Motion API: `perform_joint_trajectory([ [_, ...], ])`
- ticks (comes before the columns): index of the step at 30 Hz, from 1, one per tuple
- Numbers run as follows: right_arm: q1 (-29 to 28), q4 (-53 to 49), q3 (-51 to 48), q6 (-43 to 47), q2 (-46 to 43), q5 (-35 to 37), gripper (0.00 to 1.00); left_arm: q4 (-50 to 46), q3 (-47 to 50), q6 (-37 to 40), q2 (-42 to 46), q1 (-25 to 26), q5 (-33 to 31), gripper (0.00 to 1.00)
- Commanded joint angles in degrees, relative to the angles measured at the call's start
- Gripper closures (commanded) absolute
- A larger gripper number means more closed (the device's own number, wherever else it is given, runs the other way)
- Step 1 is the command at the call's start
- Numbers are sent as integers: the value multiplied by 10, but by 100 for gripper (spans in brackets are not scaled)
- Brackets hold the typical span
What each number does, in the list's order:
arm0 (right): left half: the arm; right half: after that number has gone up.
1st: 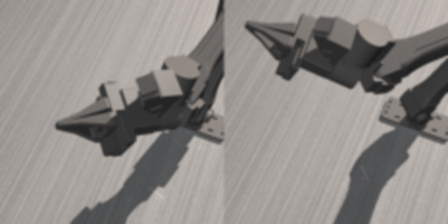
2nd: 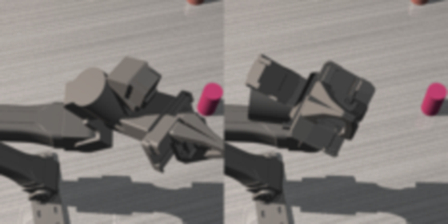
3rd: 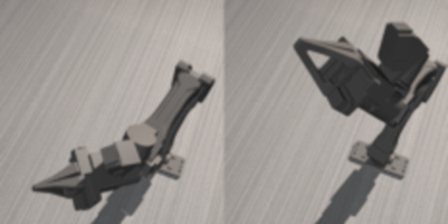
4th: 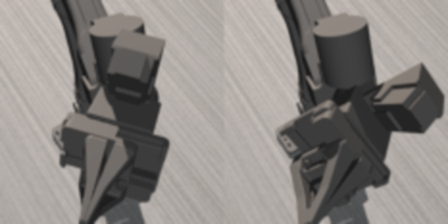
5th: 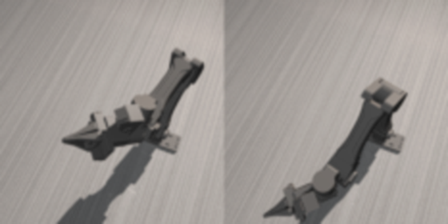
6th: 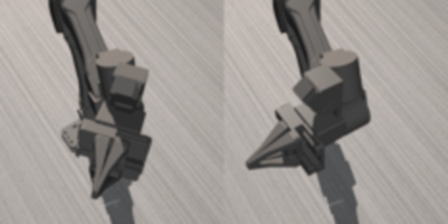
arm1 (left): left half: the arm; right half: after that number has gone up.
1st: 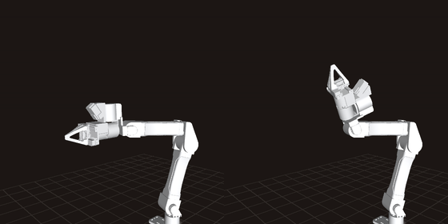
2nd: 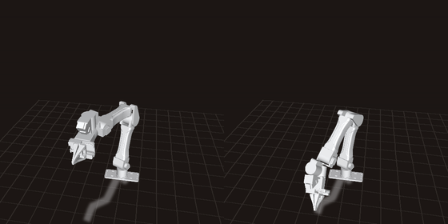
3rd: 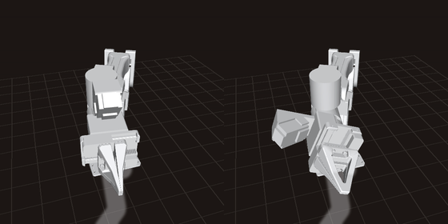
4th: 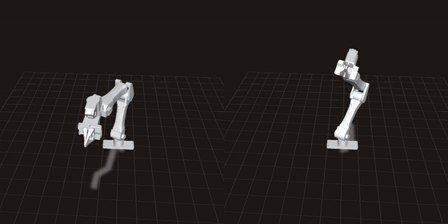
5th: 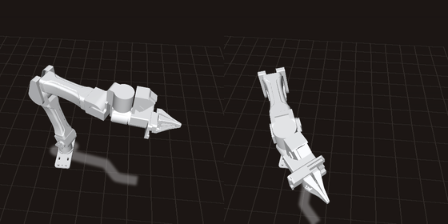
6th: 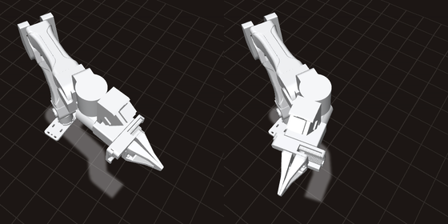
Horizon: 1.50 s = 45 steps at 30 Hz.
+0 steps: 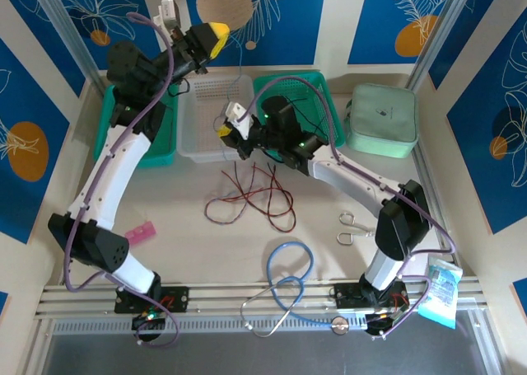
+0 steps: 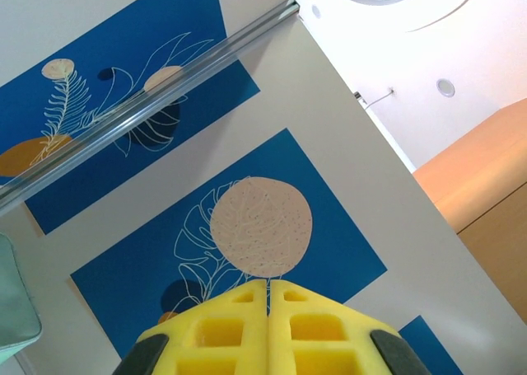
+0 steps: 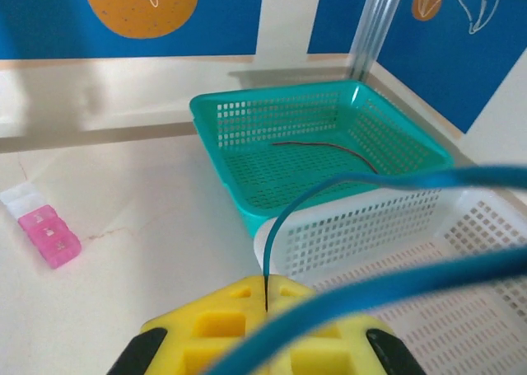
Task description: Untangle the cables
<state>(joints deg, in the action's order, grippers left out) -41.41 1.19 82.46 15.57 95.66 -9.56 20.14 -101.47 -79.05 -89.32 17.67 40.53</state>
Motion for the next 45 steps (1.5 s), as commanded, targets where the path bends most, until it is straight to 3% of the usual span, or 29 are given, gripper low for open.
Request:
perform_joint_trajectory([
  [1, 11, 90, -42, -24, -50, 3, 100, 14, 13, 2, 22, -13, 9, 100],
  [10, 40, 147, -114, -64, -100, -7, 100, 35, 47, -18, 47, -43, 11, 100],
  [18, 65, 123, -58, -100, -45, 60, 100, 54, 89, -38, 85, -44, 15, 100],
  [25, 71, 155, -6, -106, -15, 100, 100, -12, 157, 9, 149, -51, 22, 100],
  [36, 104, 125, 50, -52, -22, 135, 100, -40, 337, 3, 281, -153, 50, 100],
  [45, 129, 103, 49, -41, -51, 177, 100, -108, 412, 49, 331, -193, 67, 100],
])
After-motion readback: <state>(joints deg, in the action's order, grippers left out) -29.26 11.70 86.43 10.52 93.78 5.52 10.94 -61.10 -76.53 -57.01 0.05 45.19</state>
